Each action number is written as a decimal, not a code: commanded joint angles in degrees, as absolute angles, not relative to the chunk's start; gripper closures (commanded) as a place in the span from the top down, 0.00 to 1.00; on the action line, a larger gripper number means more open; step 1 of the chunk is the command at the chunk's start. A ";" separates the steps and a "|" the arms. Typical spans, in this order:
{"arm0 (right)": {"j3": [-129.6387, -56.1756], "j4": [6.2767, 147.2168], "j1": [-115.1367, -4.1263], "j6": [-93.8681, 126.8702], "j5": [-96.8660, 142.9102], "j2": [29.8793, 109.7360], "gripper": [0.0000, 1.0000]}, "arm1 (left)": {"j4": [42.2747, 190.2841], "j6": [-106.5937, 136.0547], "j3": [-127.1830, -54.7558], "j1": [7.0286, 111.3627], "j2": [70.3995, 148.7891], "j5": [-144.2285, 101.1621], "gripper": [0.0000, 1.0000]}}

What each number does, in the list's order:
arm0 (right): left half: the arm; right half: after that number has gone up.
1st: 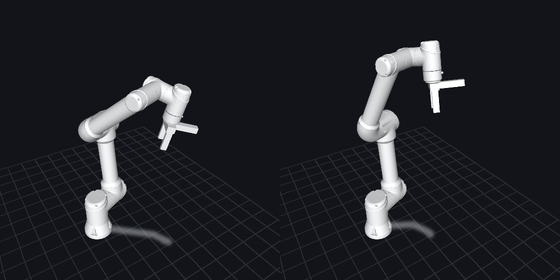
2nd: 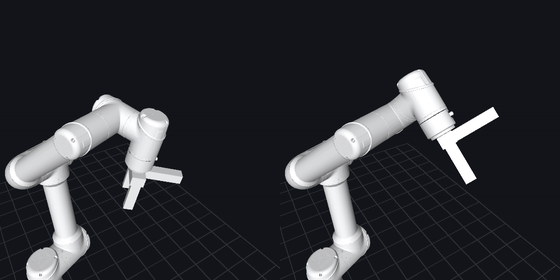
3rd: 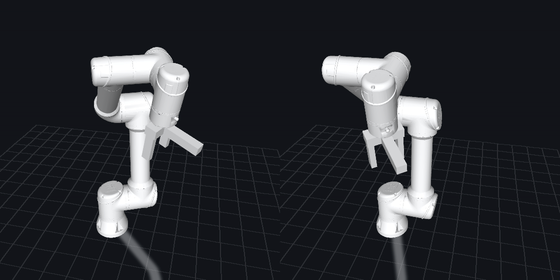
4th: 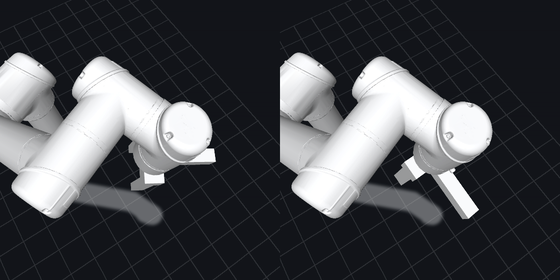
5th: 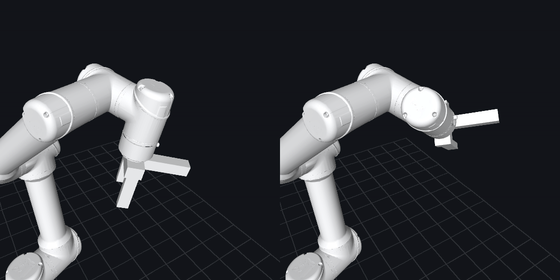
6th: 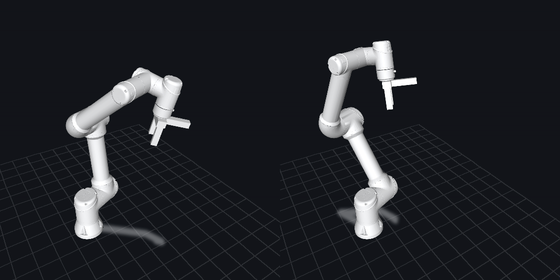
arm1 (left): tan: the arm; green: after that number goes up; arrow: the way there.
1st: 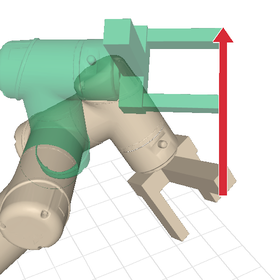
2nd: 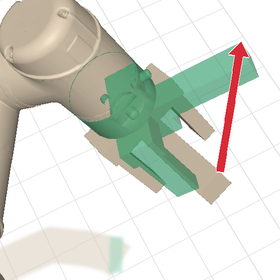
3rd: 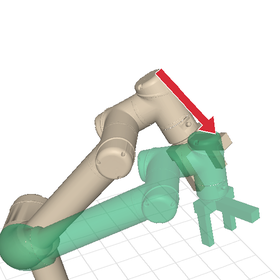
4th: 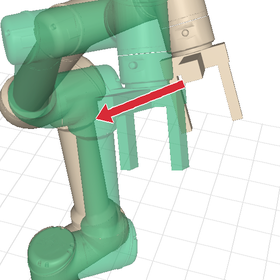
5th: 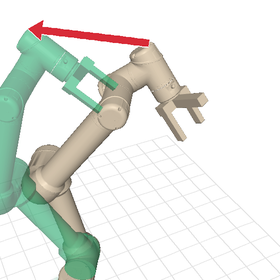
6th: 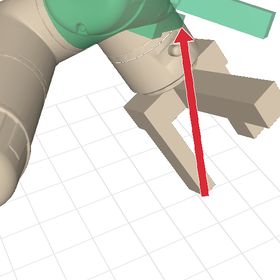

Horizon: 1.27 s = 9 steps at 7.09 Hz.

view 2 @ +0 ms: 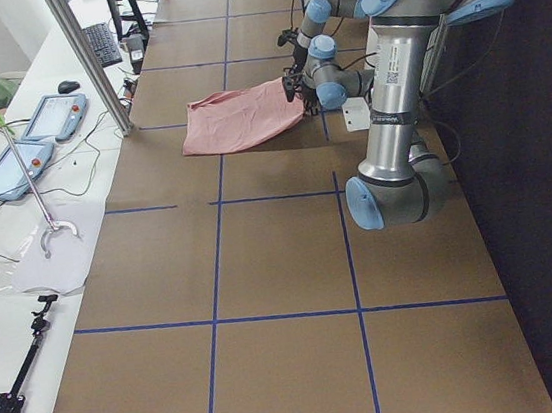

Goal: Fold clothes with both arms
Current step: 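Lift the near edge with both grippers and fold it farther from the robot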

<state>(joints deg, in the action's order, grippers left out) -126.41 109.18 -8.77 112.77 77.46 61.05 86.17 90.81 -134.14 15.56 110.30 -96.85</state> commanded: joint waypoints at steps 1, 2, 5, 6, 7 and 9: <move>-127.90 112.50 -7.30 112.59 77.43 60.74 0.00 | 80.68 90.70 -136.61 15.38 111.71 -98.62 0.00; -124.66 112.33 -8.60 111.20 77.08 59.34 0.00 | 80.86 85.66 -133.28 17.21 112.93 -98.70 0.00; -112.99 104.36 -18.95 104.08 77.61 53.55 0.00 | 85.48 75.00 -120.45 29.67 118.03 -99.23 0.00; -108.07 102.15 -21.94 102.93 78.56 50.74 0.00 | 89.08 74.54 -116.58 32.14 118.21 -99.32 0.00; -103.23 100.74 -24.32 100.48 79.79 48.45 0.00 | 90.77 74.44 -113.24 33.91 119.26 -99.32 0.00; -90.77 90.84 -26.88 98.80 79.89 45.55 0.00 | 95.07 73.22 -106.30 34.80 121.11 -99.23 0.00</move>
